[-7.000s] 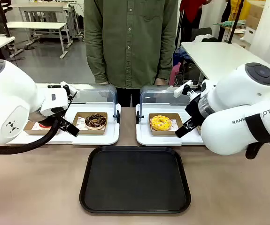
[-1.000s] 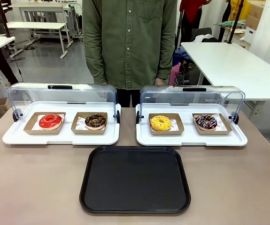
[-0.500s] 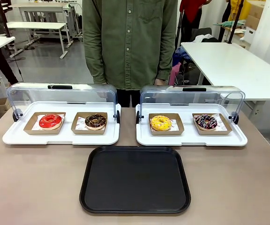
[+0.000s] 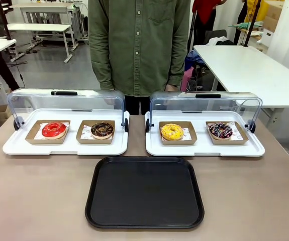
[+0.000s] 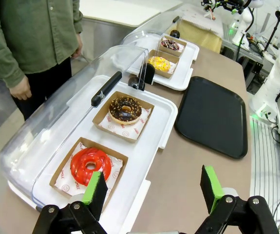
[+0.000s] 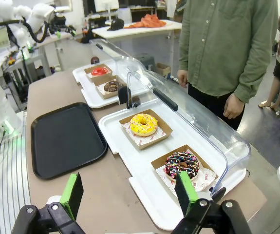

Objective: Move the second donut from the left to the tray.
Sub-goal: Pick up the Paper togo box containing the Donut indicated by the person and place it on the Handle tray.

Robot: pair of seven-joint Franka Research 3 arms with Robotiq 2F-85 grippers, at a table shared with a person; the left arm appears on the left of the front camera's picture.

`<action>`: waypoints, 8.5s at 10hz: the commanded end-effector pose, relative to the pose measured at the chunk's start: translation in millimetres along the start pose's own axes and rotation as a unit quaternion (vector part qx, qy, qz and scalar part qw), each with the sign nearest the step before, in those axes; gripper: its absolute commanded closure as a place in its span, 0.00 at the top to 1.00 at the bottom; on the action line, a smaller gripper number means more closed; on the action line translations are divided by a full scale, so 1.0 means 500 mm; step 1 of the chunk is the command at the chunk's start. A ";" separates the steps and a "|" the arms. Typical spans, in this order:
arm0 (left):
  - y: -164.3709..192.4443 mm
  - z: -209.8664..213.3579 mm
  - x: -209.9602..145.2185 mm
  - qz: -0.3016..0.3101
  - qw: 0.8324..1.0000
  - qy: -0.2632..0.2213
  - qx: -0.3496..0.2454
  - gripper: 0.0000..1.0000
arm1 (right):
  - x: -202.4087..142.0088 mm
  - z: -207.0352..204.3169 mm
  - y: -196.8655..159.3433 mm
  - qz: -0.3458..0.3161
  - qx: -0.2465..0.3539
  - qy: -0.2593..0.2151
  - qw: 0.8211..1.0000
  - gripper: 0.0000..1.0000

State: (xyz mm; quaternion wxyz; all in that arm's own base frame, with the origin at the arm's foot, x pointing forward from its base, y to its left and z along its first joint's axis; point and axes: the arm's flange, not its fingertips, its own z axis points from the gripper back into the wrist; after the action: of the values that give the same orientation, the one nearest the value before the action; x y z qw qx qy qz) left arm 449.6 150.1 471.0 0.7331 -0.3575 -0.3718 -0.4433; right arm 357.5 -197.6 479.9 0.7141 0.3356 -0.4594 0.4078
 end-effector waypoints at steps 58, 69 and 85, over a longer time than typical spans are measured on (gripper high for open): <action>-0.077 -0.653 0.055 -0.276 0.893 0.355 -0.026 1.00 | 0.005 0.000 -0.008 0.015 -0.003 -0.015 1.000 1.00; 0.016 -0.706 0.051 -0.297 0.861 0.412 0.007 1.00 | 0.005 0.000 -0.008 0.015 -0.003 -0.015 1.000 1.00; 0.027 -0.716 0.037 -0.278 0.848 0.452 0.007 0.00 | 0.005 0.000 -0.008 0.015 -0.003 -0.015 1.000 1.00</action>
State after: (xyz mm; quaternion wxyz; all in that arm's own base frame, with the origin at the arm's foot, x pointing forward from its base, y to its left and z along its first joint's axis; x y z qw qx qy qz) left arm 550.3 -157.9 316.0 0.6616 0.0028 -0.0992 -0.7433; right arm 358.7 -197.5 480.3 0.7130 0.3359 -0.4628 0.4057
